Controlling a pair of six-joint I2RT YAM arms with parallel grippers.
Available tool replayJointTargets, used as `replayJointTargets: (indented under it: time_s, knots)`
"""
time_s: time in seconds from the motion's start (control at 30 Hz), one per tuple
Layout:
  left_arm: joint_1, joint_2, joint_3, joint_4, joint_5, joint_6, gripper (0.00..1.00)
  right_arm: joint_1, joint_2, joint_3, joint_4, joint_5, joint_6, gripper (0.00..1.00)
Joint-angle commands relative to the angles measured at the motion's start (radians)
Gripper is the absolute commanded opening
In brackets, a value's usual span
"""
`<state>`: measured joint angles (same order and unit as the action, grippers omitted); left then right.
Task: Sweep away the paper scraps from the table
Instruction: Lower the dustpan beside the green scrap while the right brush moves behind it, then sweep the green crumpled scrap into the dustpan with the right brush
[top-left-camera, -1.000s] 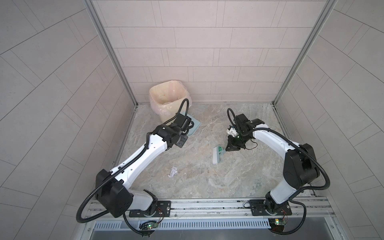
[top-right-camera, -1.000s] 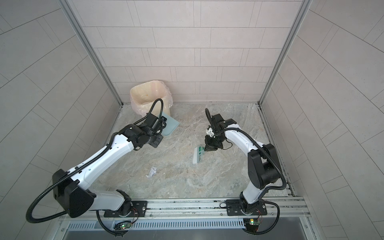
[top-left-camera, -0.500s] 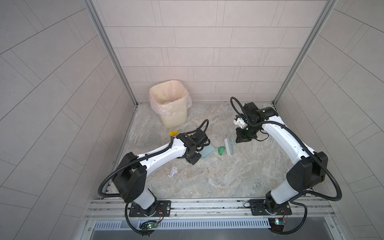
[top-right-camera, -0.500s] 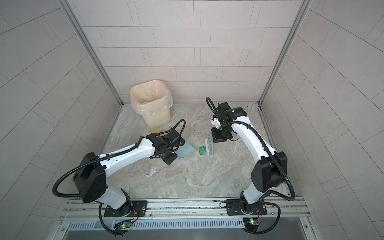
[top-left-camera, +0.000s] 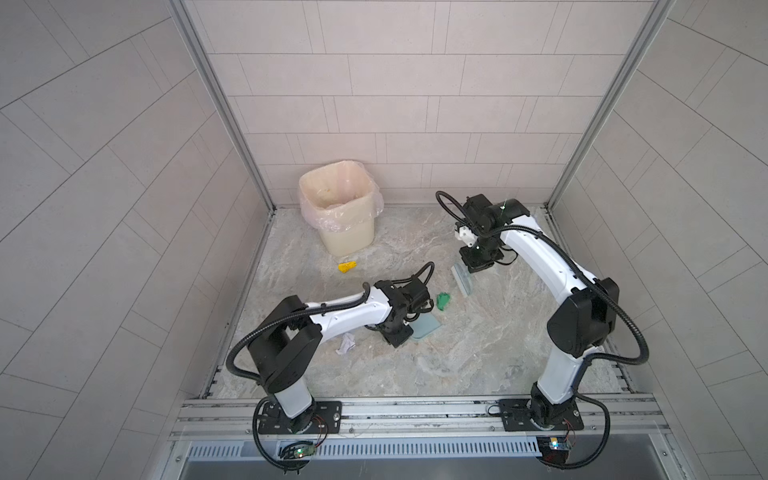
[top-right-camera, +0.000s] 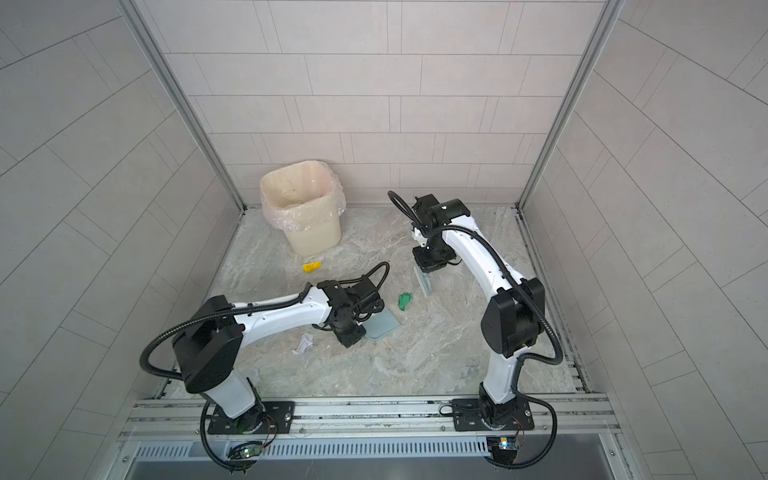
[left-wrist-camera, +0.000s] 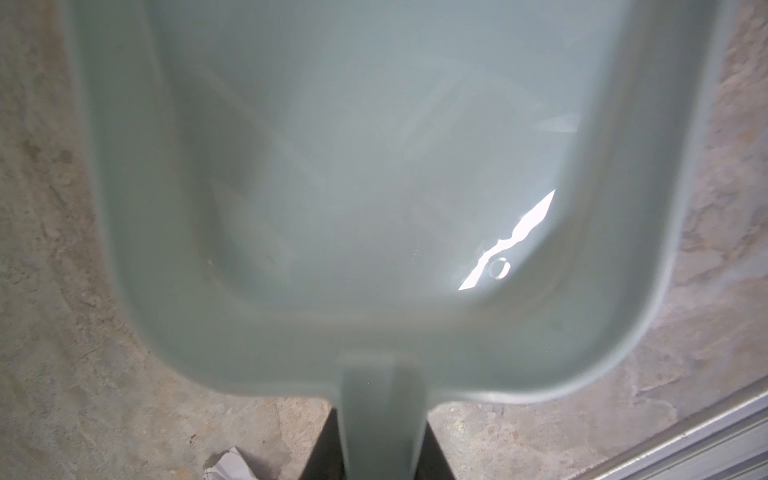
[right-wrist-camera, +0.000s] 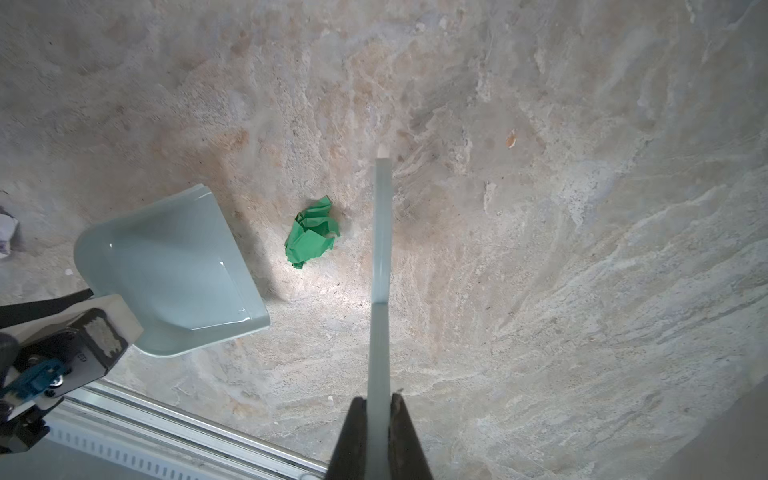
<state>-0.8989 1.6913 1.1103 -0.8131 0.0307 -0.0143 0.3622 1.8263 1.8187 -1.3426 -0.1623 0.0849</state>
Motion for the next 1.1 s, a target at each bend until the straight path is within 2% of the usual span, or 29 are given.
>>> replayJointTargets:
  time_s: [0.0, 0.8, 1.07]
  knots:
    - [-0.007, 0.019, -0.009, 0.028, 0.000, 0.007, 0.00, 0.018, 0.031, 0.024, -0.047, 0.056, -0.030, 0.00]
    - [-0.010, 0.119, 0.044, 0.034, -0.012, 0.048, 0.00, 0.075, 0.092, 0.018, -0.047, 0.031, -0.047, 0.00]
    - [-0.009, 0.126, 0.044, 0.035, -0.012, 0.050, 0.00, 0.124, 0.084, 0.022, -0.064, -0.051, -0.051, 0.00]
